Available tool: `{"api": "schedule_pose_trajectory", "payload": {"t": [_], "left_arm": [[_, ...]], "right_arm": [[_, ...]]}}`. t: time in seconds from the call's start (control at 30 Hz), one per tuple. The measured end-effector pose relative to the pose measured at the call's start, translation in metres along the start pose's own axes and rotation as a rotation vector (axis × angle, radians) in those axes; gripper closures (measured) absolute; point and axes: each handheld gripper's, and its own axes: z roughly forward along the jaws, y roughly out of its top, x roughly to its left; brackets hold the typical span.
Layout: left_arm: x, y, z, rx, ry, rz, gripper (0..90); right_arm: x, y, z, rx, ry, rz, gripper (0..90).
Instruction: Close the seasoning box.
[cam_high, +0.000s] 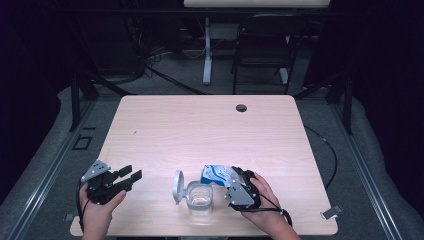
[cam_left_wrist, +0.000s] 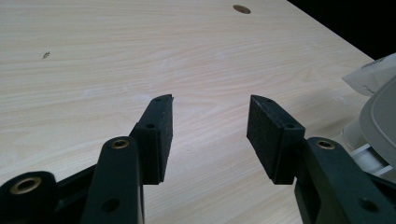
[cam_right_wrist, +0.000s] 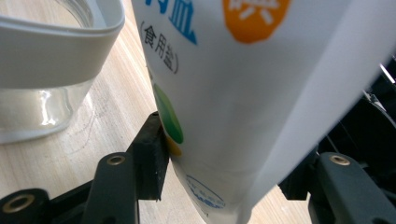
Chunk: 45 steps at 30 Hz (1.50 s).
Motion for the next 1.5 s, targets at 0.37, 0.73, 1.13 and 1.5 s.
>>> {"api": "schedule_pose_trajectory", "payload": {"t": [0.37, 0.73, 1.13, 1.5], "left_arm": [[0.0004, -0.0003, 0.0005, -0.001, 0.003, -0.002, 51.1], [0.0007, -0.0004, 0.0007, 0.000, 0.001, -0.003, 51.2], [0.0014, -0.0004, 0.0002, 0.003, 0.002, -0.004, 51.2], [0.0023, -0.0008, 0.0007, 0.002, 0.004, -0.006, 51.2]], "right_arm": [[0.0012, -0.0007, -0.0003, 0.047, -0.016, -0.094, 45.1], [0.0056, -0.0018, 0.0024, 0.063, 0.004, -0.121, 45.2], [0.0046, -0.0009, 0.0007, 0.088, 0.006, -0.195, 45.2], [0.0065, -0.0006, -0.0002, 0.126, -0.013, -0.304, 45.4]]}}
